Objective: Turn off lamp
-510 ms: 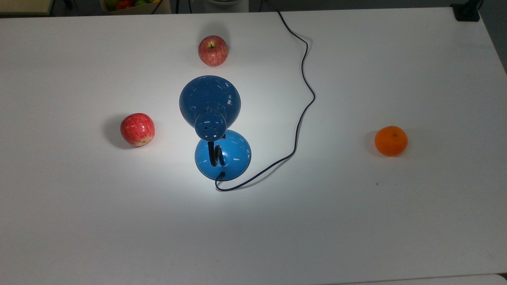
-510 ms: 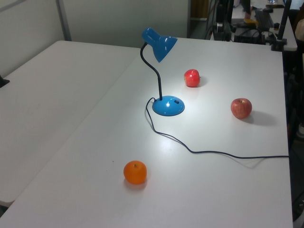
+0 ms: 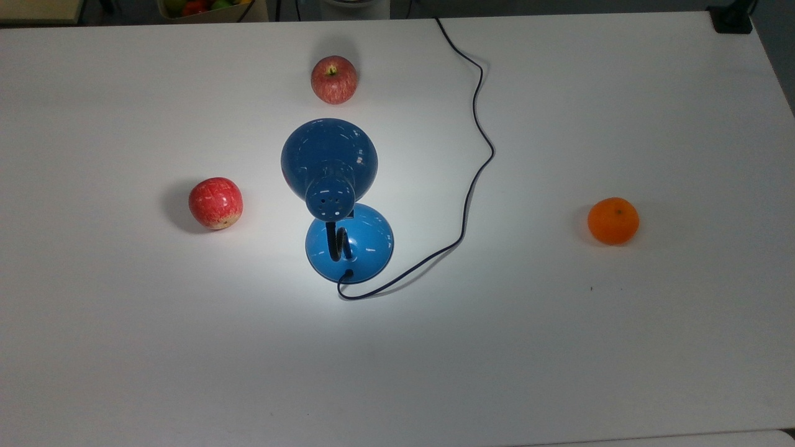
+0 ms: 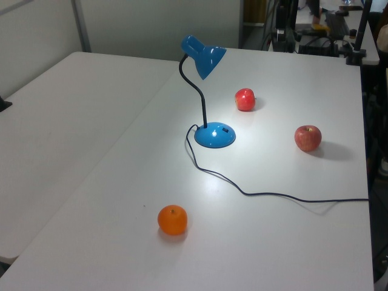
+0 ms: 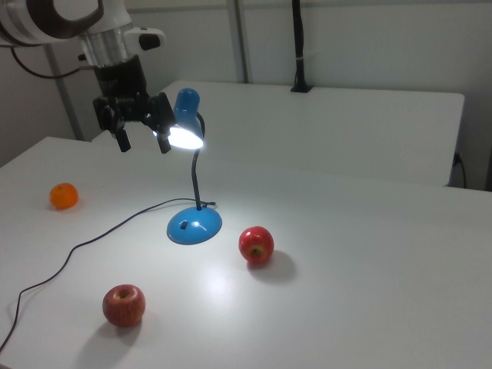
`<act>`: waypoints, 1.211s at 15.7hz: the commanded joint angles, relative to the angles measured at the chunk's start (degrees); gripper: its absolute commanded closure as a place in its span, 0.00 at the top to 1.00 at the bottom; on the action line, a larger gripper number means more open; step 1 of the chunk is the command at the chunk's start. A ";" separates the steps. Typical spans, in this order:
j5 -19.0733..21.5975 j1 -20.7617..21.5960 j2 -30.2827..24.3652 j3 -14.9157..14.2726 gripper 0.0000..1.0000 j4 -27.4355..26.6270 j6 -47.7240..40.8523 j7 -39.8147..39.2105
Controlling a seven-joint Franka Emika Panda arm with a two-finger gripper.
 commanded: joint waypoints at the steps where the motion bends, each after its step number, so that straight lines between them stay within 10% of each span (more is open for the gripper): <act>1: 0.53 0.26 -0.17 -0.10 1.00 0.14 -1.54 -1.29; 6: 0.53 0.08 -0.08 -0.10 0.92 0.14 -1.28 -1.37; 12: 0.53 0.00 0.18 -0.10 0.00 0.06 -0.75 -1.73; 19: 0.70 -0.09 0.27 -0.10 0.00 -0.03 -0.49 -2.96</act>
